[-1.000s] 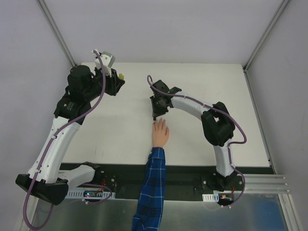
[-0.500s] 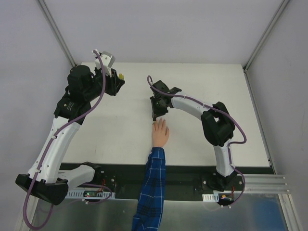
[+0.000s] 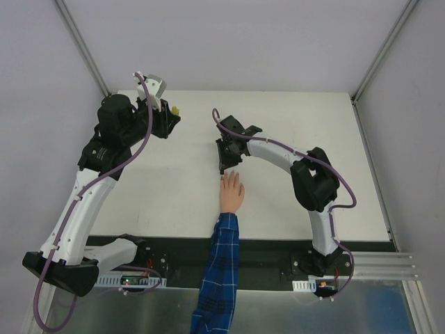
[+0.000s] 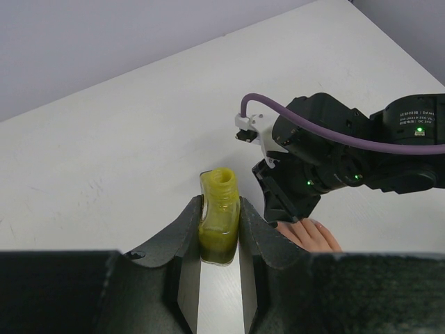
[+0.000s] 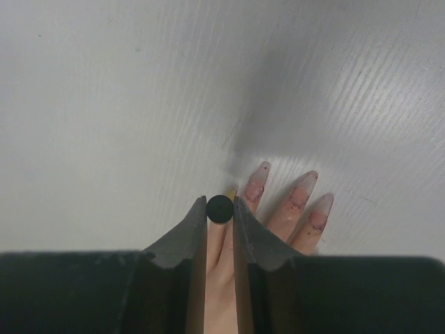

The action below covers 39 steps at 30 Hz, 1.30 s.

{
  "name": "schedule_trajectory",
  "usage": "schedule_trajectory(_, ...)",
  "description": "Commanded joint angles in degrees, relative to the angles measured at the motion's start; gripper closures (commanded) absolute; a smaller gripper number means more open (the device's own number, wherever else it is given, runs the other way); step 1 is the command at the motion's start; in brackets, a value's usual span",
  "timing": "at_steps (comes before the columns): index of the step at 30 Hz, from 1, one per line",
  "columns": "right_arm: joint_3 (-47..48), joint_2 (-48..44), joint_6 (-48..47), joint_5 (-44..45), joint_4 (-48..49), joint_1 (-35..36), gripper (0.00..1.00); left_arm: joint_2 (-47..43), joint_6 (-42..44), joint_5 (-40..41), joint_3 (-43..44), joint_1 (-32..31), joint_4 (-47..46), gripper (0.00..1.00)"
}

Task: Paint the nails

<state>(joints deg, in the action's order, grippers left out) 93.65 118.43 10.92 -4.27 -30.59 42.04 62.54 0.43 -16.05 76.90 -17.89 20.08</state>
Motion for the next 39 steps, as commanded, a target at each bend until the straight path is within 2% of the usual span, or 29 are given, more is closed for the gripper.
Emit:
schedule_trajectory(1,2.15,-2.42,0.07,-0.91,0.09,0.32,1.0,-1.55,-0.25,-0.91,-0.09,0.49,-0.83,1.0)
schedule_trajectory(39,1.1,-0.31,1.03,0.93,-1.14,-0.12,1.0,-1.55,-0.25,-0.91,-0.35,0.49,-0.92,1.0)
